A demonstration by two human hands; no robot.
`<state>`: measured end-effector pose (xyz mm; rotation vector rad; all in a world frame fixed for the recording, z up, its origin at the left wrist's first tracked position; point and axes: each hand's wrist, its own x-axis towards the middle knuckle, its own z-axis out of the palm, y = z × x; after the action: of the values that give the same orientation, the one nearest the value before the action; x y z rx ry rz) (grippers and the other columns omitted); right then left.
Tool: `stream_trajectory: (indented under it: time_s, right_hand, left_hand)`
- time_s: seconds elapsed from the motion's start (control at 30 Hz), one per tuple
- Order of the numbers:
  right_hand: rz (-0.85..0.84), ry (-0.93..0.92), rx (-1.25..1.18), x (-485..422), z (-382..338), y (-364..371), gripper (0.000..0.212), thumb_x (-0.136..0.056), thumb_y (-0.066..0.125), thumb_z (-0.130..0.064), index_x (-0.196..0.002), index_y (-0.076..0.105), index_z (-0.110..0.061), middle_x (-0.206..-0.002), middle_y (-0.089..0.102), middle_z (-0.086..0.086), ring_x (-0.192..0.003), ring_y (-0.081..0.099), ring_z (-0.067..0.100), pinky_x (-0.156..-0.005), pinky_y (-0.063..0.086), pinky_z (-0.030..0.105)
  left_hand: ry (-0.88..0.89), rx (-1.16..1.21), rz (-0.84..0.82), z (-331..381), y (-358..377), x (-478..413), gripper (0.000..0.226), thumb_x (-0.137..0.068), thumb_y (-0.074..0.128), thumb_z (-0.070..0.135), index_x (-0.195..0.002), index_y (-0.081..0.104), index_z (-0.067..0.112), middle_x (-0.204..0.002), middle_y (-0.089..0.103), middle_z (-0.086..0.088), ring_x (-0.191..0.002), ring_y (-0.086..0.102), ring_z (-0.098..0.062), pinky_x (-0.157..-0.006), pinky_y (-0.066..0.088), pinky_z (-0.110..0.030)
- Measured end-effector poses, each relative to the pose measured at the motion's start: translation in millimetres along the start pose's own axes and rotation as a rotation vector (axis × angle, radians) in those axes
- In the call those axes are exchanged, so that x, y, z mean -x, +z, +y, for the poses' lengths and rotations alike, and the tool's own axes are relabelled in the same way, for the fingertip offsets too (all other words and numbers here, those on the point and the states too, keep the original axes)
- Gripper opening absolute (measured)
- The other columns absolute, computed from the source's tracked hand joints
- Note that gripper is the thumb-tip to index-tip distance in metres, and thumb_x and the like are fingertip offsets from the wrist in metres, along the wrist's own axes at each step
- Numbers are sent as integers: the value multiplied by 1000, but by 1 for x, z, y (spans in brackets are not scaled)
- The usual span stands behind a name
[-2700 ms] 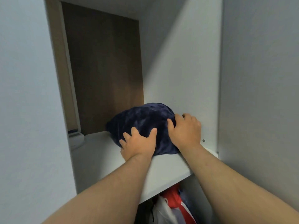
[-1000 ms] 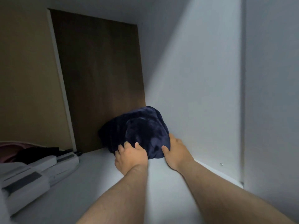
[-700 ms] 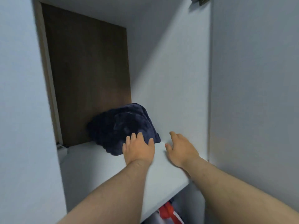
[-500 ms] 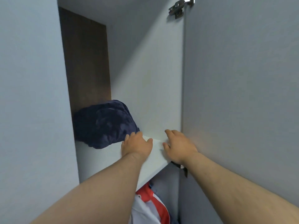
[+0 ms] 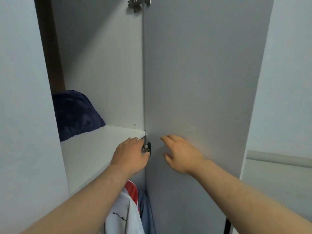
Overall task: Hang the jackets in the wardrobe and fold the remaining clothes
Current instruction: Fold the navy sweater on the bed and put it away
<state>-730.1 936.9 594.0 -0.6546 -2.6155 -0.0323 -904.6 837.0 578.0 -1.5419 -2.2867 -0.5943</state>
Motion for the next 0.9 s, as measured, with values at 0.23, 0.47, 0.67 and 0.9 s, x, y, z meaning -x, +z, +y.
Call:
stream_trajectory:
  time_s: [0.23, 0.47, 0.67, 0.9]
  right_hand:
    - [35, 33, -96, 31, 6, 17, 57, -94, 54, -29, -146, 39, -14, -141, 48, 7, -130, 44, 27, -106, 41, 39]
    - [48, 13, -142, 57, 14, 37, 57, -95, 55, -28, -148, 37, -18, -144, 45, 0, -131, 42, 19, -105, 39, 30]
    - [57, 47, -81, 80, 13, 44, 55, -91, 60, -25, -143, 45, -19, -137, 54, 1, -123, 52, 23, -93, 49, 35]
    - [59, 230, -99, 135, 0, 39, 54, -95, 54, -27, -146, 41, -21, -142, 49, -3, -126, 48, 22, -97, 49, 38]
  left_hand:
    - [8, 114, 23, 17, 10, 27, 53, -91, 57, 42, -137, 54, 17, -133, 58, -2, -126, 50, -23, -106, 36, -36]
    - [-14, 141, -81, 15, 22, 53, 57, -92, 61, 39, -145, 45, 25, -152, 43, 3, -144, 30, -15, -115, 21, -30]
    - [-10, 138, -109, 19, 28, 70, 57, -92, 61, 38, -146, 44, 28, -155, 39, 2, -145, 29, -14, -115, 21, -26]
    - [86, 174, -165, 36, 25, 89, 58, -90, 64, 40, -144, 48, 29, -155, 39, 0, -144, 33, -17, -115, 22, -28]
